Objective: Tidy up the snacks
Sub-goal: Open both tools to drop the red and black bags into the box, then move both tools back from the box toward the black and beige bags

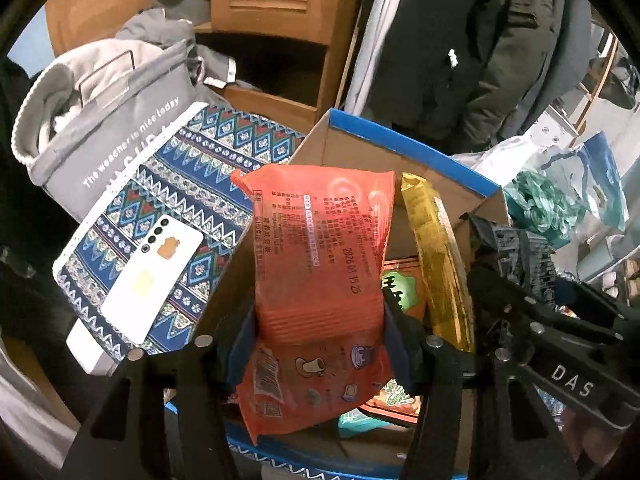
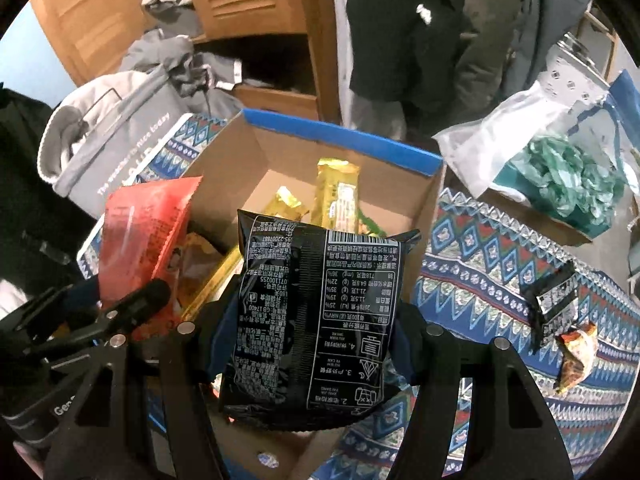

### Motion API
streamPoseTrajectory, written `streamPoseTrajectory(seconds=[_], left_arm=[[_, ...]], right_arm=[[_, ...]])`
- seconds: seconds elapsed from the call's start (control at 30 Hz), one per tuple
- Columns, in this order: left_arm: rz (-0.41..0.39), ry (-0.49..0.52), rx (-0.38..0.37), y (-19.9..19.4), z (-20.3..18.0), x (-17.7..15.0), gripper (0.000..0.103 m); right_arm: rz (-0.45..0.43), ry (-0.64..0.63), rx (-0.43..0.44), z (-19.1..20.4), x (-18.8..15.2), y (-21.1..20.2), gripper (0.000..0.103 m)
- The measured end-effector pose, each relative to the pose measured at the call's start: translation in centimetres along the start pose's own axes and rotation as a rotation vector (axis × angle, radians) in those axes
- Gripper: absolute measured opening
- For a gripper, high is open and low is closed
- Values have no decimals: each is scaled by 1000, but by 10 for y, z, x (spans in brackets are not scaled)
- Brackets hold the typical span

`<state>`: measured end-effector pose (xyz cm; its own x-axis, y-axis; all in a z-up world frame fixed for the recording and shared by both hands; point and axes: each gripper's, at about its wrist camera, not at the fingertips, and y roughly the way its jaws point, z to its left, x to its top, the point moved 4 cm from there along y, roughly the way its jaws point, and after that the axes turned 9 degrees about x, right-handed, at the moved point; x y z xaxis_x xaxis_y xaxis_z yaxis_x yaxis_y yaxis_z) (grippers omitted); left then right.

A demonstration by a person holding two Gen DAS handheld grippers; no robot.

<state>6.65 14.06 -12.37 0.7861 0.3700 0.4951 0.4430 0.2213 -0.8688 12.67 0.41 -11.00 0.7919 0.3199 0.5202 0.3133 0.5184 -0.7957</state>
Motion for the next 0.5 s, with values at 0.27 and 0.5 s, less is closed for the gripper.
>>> streamPoseTrajectory(seconds=[0.27, 0.5], left_arm=[[33, -25, -11, 5, 4, -1, 68], [3, -24, -19, -8, 2, 3, 71]], right_arm=[[-8, 24, -16, -3, 0, -4, 77], [-39, 54, -16, -13, 2, -18, 77]])
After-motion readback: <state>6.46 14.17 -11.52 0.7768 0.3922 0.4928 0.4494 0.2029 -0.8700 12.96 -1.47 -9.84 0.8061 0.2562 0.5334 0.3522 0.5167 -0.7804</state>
